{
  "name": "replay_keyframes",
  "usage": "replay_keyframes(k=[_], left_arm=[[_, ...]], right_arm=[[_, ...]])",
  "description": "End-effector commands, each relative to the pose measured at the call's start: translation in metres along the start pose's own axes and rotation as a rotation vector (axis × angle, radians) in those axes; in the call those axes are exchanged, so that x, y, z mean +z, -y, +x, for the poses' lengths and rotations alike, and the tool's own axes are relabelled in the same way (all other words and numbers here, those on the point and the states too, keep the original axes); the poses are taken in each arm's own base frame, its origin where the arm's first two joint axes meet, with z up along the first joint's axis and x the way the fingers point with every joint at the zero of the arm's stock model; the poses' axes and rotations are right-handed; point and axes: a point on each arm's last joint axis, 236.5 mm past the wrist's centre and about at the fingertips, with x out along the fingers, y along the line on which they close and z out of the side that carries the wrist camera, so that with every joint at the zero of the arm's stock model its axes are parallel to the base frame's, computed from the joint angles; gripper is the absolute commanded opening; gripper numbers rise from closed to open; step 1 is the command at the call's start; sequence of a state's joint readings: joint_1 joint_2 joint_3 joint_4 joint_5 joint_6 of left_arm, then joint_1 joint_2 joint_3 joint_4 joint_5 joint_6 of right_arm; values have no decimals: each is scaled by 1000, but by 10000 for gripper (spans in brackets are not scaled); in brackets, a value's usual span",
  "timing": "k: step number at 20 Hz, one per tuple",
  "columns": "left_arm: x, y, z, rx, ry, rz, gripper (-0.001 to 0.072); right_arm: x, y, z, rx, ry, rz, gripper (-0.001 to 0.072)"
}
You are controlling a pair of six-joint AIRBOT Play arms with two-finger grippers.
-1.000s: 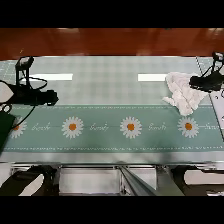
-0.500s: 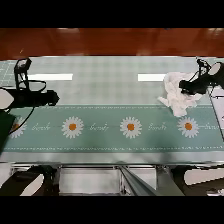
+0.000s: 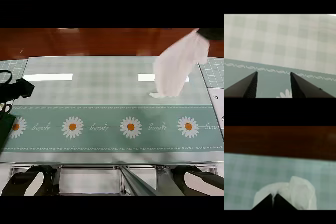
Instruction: Fold the shirts.
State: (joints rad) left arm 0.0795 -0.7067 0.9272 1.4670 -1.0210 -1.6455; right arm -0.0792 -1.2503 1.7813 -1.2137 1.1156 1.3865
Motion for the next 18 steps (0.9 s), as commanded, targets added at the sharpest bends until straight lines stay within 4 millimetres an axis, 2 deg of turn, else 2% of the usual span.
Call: replay_keyframes(k=[1,4,7,10,15,18], left_arm=[[4,1,-31,-9,62,-11,506],[10,-8,-53,20,129,-18,506],[8,-19,-61,48,135,-49,506],[-2,-21,-60,53,95,-54,505],[-7,-22,-56,54,78,-79,505],[-10,-18,-54,33,69,-89,506]], right_arm=[[72,-73,-99,74,253,-139,27],[97,-123,-153,149,373,-206,27],[95,-170,-178,255,417,-253,27],[78,-219,-178,367,387,-299,27],[35,-300,-157,508,273,-371,27],[14,-331,-139,561,217,-396,27]])
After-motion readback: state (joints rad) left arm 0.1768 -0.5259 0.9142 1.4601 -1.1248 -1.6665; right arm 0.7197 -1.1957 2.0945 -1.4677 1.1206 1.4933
